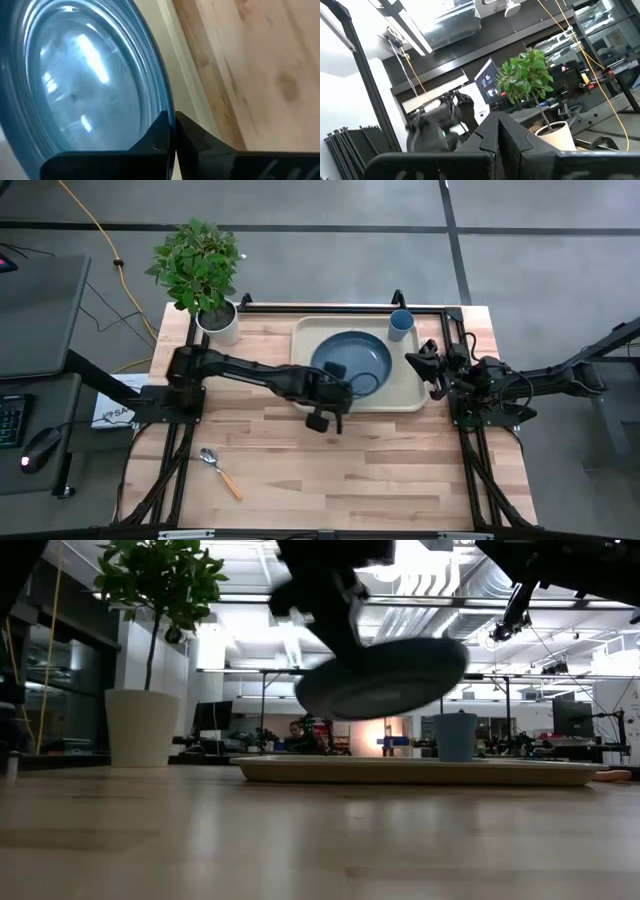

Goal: Pick and place plate/cup/fork/spoon on tray
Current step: Put the blue plate on the gray serving tray to the bottom right of the blue cup

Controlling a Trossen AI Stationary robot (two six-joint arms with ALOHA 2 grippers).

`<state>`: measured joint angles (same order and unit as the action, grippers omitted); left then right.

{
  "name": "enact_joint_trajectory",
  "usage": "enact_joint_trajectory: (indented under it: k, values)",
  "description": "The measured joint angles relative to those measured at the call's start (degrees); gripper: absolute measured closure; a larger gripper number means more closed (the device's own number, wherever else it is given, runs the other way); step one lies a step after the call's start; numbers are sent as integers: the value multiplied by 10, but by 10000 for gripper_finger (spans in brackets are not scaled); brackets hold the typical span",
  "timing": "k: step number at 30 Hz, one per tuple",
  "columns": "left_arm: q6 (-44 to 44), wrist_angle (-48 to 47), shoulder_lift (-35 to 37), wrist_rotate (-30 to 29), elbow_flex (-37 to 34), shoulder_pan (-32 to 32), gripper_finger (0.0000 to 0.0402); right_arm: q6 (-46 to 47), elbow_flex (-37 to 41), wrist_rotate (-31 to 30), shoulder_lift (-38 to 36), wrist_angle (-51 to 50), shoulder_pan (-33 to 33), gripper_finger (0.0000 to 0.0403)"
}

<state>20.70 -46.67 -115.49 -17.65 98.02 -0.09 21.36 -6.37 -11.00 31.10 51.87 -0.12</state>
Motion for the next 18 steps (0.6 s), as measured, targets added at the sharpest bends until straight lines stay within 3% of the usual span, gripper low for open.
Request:
enact_joint_trajectory:
  k: [6, 18]
  values:
    - [38, 47, -64, -36, 1, 9, 401, -20, 0, 0, 0, -2, 0, 403]
    - [20, 36, -126, -33, 1, 57, 401, -24, 0, 0, 0, -5, 0, 403]
